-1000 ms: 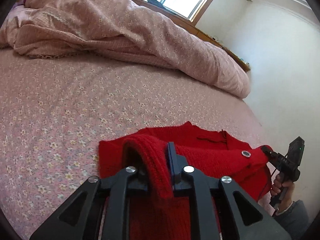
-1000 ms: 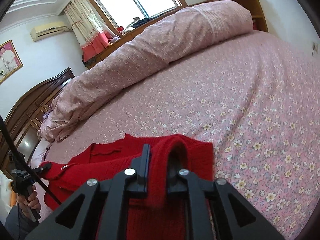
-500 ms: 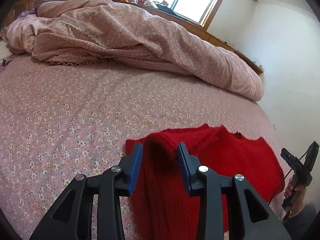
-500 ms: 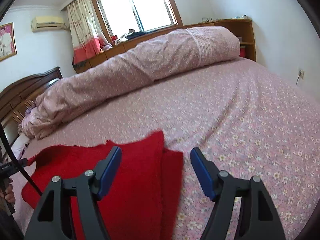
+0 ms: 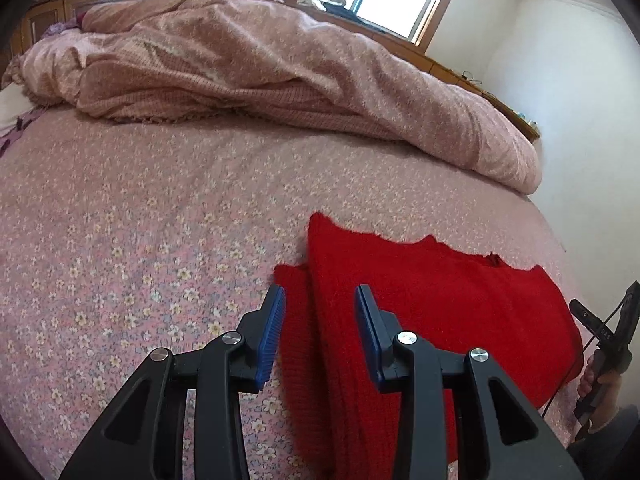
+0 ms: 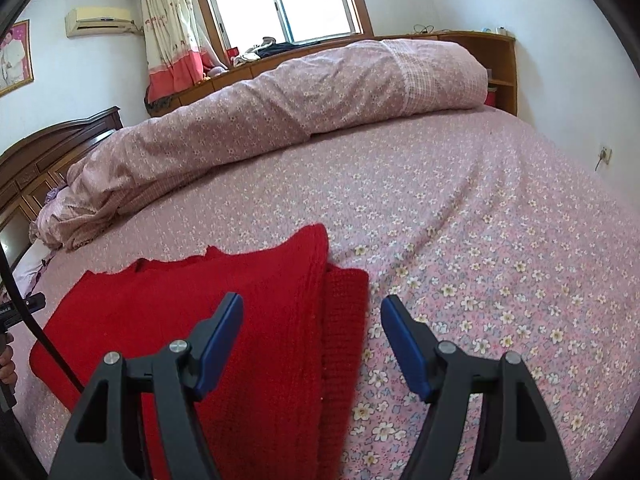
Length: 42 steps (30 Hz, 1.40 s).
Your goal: Fold small clothes
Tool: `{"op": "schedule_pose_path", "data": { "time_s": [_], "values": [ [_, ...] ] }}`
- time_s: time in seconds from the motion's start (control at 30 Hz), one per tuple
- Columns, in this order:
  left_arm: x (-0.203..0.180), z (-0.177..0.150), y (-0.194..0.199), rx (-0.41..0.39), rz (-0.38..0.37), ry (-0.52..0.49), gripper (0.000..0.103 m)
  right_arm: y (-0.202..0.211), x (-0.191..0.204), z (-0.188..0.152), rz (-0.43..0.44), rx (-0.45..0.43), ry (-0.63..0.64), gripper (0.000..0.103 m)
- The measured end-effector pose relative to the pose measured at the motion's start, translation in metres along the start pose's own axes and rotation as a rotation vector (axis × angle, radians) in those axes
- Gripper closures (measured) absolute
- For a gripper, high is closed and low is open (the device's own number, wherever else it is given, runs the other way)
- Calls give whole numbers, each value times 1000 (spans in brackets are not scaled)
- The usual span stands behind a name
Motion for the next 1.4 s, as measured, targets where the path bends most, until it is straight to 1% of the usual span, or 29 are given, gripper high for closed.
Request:
{"op": "schedule_pose_path", "data": {
  "time_s": [0.07,0.2,0.23,0.3,0.33,0.37,0.4,0.43,0.47,0.53,0.57,0.6,0.63,0.73,0.8,0.93,1.0,1.03,1.07,1.1,1.13,1.17,1.2,1.23,1.27,1.33,1.37,1.4],
  "values": [
    [2,-4,-1,11,8,1,73,-1,-1,-2,6,8,-4,28],
    [6,-16,-6,56,17,-11,73,-3,-9,-9,22,35,-25,28],
    [8,-19,-7,70,14,-7,73,-4,-11,-11,32,45,-32,28],
    [10,-27,-9,106,-22,12,73,-6,-17,-18,72,78,-57,28],
    [10,-31,-10,130,-59,23,70,-7,-21,-22,104,100,-79,28],
    [9,-36,-11,155,-101,32,63,-7,-24,-26,125,115,-94,27],
    [9,-40,-10,170,-135,37,60,-8,-27,-30,139,135,-109,27],
    [7,-44,-9,182,-160,40,52,-8,-29,-34,148,150,-116,25],
    [6,-48,-9,193,-180,42,46,-7,-31,-38,165,160,-122,25],
    [4,-55,-11,225,-208,51,42,-4,-32,-44,213,181,-133,24],
    [3,-61,-14,251,-214,54,42,-4,-31,-48,258,206,-144,23],
    [2,-64,-15,260,-217,54,42,-4,-30,-52,308,238,-156,22],
    [0,-66,-16,261,-219,50,42,-4,-28,-56,351,269,-163,19],
    [-9,-66,-18,259,-224,27,42,-5,-21,-61,459,333,-182,15],
    [-12,-63,-21,260,-243,46,42,-11,-19,-58,489,347,-204,11],
    [-13,-55,-33,257,-319,133,42,-27,-17,-48,535,338,-261,11],
    [-12,-52,-36,252,-342,164,42,-34,-17,-41,560,329,-301,11],
    [-12,-52,-35,251,-344,168,45,-36,-18,-39,570,325,-323,11],
    [-12,-52,-34,252,-343,167,51,-36,-20,-38,574,323,-335,12],
    [-10,-54,-33,251,-336,165,55,-37,-20,-37,573,321,-342,14],
    [-6,-56,-30,250,-331,165,61,-37,-22,-38,566,322,-342,19],
    [-3,-58,-28,251,-328,165,67,-38,-22,-39,550,326,-334,28],
    [2,-61,-25,254,-329,165,69,-39,-24,-41,531,330,-325,34],
    [3,-62,-23,257,-335,166,72,-40,-27,-44,516,332,-329,48],
    [4,-64,-20,258,-341,167,75,-41,-30,-45,520,334,-344,61],
    [6,-68,-14,254,-342,159,76,-44,-37,-48,562,341,-404,70],
    [7,-71,-11,248,-339,157,77,-45,-36,-47,567,339,-414,78],
    [8,-75,-7,239,-335,163,77,-45,-33,-45,559,335,-390,80]
  ]
}}
Point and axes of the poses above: each gripper's, at about its wrist camera, not at the fingertips, and y roughly against the way its jaws point, x to its left, z to its top, the point moved 6 cm from there along -y, roughly the way its jaws point, and after that the axes turned 6 degrees about x, right-handed, at the moved point
